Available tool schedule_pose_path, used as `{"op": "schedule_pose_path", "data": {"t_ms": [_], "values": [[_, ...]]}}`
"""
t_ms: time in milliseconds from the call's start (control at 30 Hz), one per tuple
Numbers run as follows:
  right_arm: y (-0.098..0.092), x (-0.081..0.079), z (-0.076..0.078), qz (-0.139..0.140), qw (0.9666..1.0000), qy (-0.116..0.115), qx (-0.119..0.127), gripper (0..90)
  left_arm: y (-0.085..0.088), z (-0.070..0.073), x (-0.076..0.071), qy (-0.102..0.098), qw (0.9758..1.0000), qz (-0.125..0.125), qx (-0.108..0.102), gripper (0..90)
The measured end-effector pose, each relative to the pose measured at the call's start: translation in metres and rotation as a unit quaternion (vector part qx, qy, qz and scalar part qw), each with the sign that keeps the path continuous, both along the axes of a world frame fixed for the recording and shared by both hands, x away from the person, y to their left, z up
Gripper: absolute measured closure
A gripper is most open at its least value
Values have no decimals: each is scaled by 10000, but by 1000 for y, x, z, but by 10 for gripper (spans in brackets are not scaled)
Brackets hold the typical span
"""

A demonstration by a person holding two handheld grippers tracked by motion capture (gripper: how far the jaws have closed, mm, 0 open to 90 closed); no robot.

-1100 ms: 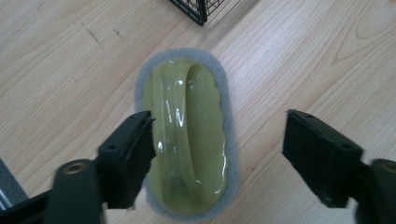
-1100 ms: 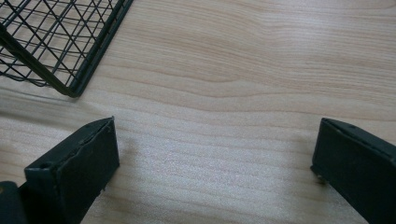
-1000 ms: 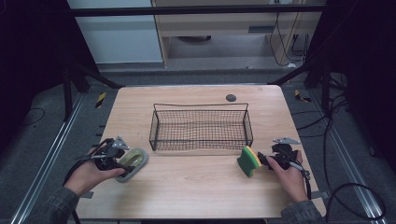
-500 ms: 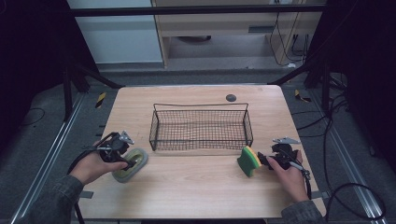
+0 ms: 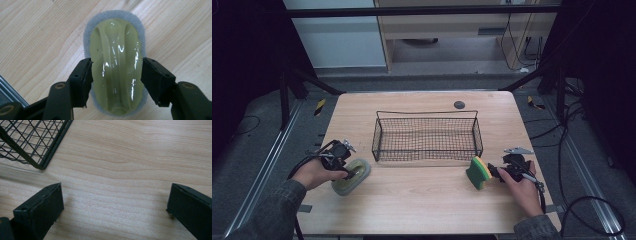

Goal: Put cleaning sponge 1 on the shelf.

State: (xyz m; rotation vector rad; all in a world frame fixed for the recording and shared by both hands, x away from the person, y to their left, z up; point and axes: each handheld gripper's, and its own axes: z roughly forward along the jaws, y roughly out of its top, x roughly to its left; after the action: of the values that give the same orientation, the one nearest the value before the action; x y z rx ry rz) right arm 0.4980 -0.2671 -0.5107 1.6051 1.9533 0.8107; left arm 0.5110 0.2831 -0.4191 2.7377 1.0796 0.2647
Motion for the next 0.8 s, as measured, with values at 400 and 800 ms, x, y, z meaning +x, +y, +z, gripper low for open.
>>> {"op": "schedule_pose_path", "data": {"t_ms": [400, 800], "values": [[0, 0, 0, 52, 10000, -2, -15, 7, 2, -10, 11, 181, 9995, 238, 94, 476], [-1, 0, 0, 76, 10000, 5, -29, 7, 0, -12, 15, 245, 9995, 175, 66, 533]]}}
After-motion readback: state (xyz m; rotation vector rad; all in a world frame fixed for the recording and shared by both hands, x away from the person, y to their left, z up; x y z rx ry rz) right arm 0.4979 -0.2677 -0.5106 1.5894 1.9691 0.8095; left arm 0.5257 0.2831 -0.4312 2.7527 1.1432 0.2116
